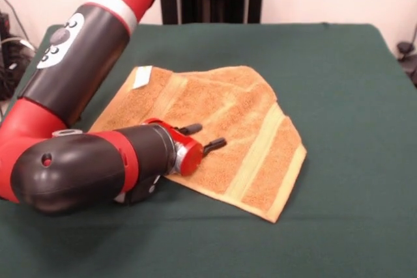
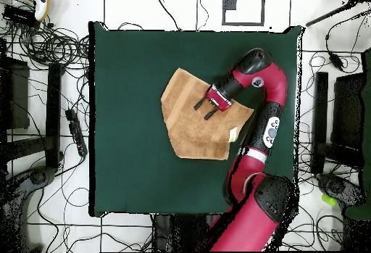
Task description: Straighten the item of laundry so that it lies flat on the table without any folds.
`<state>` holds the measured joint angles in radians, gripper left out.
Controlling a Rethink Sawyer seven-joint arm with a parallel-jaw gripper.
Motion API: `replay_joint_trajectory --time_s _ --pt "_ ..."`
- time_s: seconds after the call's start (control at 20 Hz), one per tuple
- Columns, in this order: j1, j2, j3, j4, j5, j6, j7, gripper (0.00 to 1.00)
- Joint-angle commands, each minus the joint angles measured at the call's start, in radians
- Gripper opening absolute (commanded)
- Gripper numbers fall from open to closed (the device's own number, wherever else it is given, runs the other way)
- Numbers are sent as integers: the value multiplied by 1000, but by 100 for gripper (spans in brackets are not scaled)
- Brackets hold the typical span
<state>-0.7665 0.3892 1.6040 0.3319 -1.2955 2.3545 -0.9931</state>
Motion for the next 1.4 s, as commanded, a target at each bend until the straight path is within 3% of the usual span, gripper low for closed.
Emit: replay_joint_trajectory --time_s 0.05,0.25,0.35,0.9,1.15,1.4 --pt "-35 226 132 -187 -295 -661 -518 100" --pt "-48 231 106 -144 -271 -826 -778 100" --pt "-54 234 85 -120 -253 -919 -842 100" --pt "-107 329 192 -112 -97 -1071 -1171 100" --pt "-127 361 166 -62 -5 -1285 -1292 100" --pt "-128 369 153 -51 38 -1381 -1349 100"
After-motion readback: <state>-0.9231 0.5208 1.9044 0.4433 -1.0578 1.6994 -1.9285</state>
